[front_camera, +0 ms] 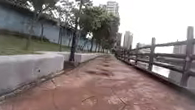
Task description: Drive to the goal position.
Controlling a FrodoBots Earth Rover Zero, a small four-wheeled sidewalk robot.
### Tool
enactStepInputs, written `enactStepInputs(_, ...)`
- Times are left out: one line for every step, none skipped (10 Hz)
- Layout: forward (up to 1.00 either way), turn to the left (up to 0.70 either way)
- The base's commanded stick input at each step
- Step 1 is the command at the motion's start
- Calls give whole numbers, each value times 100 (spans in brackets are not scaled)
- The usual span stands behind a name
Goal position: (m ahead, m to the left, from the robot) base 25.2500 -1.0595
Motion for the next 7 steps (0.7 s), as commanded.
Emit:
enactStepInputs(100,4)
enactStepInputs(100,4)
enactStepInputs(100,4)
enactStepInputs(100,-10)
enactStepInputs(100,-32)
enactStepInputs(100,-19)
enactStepInputs(100,-6)
